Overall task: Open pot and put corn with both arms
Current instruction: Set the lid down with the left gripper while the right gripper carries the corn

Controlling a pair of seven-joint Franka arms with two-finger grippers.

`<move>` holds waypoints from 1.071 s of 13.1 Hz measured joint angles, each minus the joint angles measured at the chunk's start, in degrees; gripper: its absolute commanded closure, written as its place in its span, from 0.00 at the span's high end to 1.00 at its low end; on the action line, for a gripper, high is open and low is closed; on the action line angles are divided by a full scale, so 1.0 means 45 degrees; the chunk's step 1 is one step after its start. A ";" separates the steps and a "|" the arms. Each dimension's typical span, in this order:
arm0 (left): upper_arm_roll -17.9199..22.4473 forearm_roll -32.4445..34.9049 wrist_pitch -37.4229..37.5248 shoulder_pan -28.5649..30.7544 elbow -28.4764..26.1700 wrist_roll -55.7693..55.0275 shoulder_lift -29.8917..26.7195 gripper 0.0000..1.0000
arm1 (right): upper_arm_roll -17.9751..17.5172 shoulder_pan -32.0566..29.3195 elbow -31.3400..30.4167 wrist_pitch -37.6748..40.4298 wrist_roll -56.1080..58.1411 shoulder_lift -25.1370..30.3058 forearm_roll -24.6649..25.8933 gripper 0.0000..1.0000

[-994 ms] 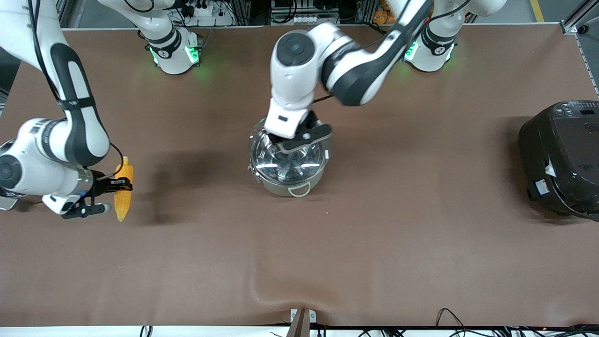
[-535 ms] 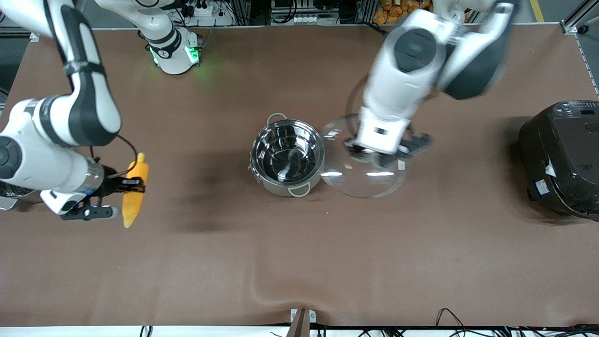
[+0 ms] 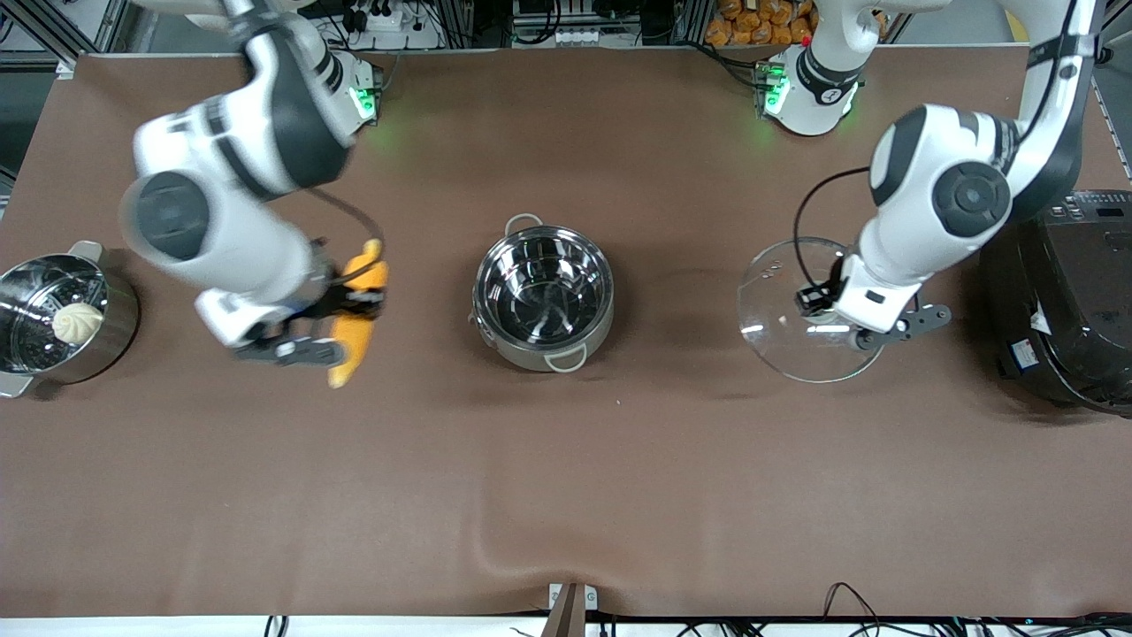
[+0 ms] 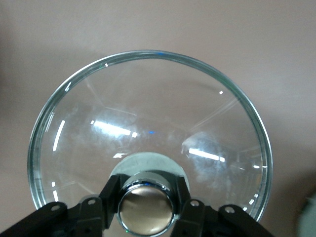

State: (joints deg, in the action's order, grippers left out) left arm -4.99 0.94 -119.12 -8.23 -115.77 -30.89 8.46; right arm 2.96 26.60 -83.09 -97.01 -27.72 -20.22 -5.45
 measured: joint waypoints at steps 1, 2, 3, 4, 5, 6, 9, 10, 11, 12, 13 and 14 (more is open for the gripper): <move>-0.0008 0.0000 -0.1025 0.0204 -0.0905 0.0132 0.0010 0.00 | 0.0000 0.0574 -0.0008 -0.0228 -0.0748 -0.0077 0.0005 0.13; -0.0009 0.0000 -0.2021 0.0288 -0.1697 0.0148 0.0029 0.00 | 0.0002 0.1015 -0.0017 -0.0550 -0.1346 -0.0174 0.0010 0.13; -0.0011 0.0000 -0.2838 0.0305 -0.2380 0.0153 0.0063 0.00 | 0.0005 0.1396 -0.0028 -0.0911 -0.1867 -0.0310 0.0010 0.13; -0.0028 0.0000 -0.3397 0.0304 -0.2914 0.0153 0.0127 0.00 | 0.0009 0.1782 -0.0043 -0.1284 -0.2384 -0.0504 0.0010 0.13; -0.0042 0.0000 -0.3811 0.0304 -0.3278 0.0153 0.0208 0.00 | 0.0012 0.2141 -0.0059 -0.1599 -0.2835 -0.0728 0.0010 0.13; -0.0042 0.0000 -0.4309 0.0305 -0.3556 0.0153 0.0283 0.00 | 0.0014 0.2459 -0.0085 -0.1899 -0.3175 -0.0963 0.0010 0.13; -0.0040 0.0000 -0.5652 0.0322 -0.4132 0.0153 0.0566 0.00 | 0.0023 0.3244 -0.0138 -0.2704 -0.4044 -0.1779 0.0026 0.13; -0.0037 0.0000 -0.5868 0.0354 -0.4215 0.0153 0.0672 0.00 | 0.0027 0.3403 -0.0142 -0.2895 -0.4185 -0.2022 0.0046 0.13; -0.0038 0.0000 -0.6056 0.0462 -0.4271 0.0153 0.0786 0.00 | 0.0027 0.3499 -0.0143 -0.3102 -0.4237 -0.2242 0.0050 0.13; -0.0031 0.0000 -0.6222 0.0627 -0.4301 0.0153 0.0907 0.00 | 0.0029 0.3547 -0.0144 -0.3314 -0.4292 -0.2426 0.0050 0.13; -0.0028 0.0000 -0.6385 0.0798 -0.4319 0.0174 0.1041 0.00 | 0.0031 0.3616 -0.0146 -0.3524 -0.4484 -0.2589 0.0050 0.13; -0.0026 0.0000 -0.6485 0.0891 -0.4331 0.0226 0.1158 0.00 | 0.0030 0.3733 -0.0155 -0.3766 -0.4776 -0.2744 0.0051 0.13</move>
State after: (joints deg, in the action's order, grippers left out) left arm -5.11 0.94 -148.31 -4.22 -135.26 -29.87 13.67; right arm 3.09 43.39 -83.79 -113.96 -49.21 -32.57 -5.22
